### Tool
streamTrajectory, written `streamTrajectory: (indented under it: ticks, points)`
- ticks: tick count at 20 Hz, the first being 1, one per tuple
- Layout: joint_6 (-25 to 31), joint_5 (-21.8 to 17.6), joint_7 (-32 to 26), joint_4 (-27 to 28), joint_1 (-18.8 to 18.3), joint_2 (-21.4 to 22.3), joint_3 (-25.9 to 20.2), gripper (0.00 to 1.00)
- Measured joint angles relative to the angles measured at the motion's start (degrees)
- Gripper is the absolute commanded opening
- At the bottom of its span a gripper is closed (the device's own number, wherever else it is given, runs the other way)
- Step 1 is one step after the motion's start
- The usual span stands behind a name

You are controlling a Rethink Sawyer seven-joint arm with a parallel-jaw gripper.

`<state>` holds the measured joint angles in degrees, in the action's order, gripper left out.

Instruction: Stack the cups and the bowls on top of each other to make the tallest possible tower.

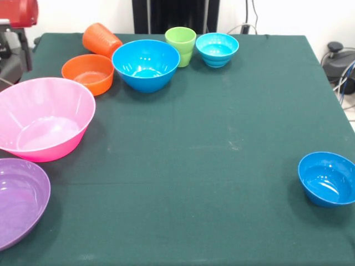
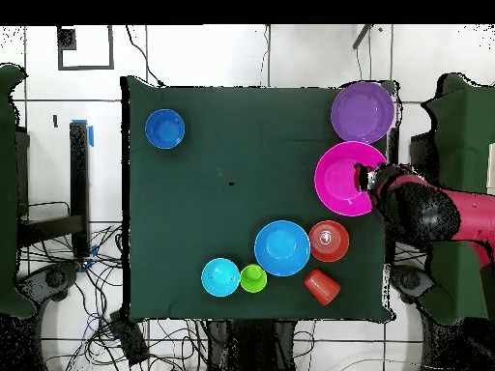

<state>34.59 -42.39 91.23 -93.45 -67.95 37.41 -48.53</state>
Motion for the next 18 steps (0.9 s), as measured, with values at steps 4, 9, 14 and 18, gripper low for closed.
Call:
streamTrajectory:
  ticks: [4, 9, 14, 18]
  points:
    - [0.0, -3.19, -5.67, 2.33, -0.14, -2.63, -1.64, 1.0]
    - [-0.05, -5.4, -9.55, 4.16, 1.02, -6.15, -1.55, 1.0]
    - [-2.75, -8.17, -9.55, 4.09, 3.36, -7.74, 0.24, 1.0]
    - [-6.05, -10.06, -9.55, 4.0, 5.37, -8.42, 1.85, 1.0]
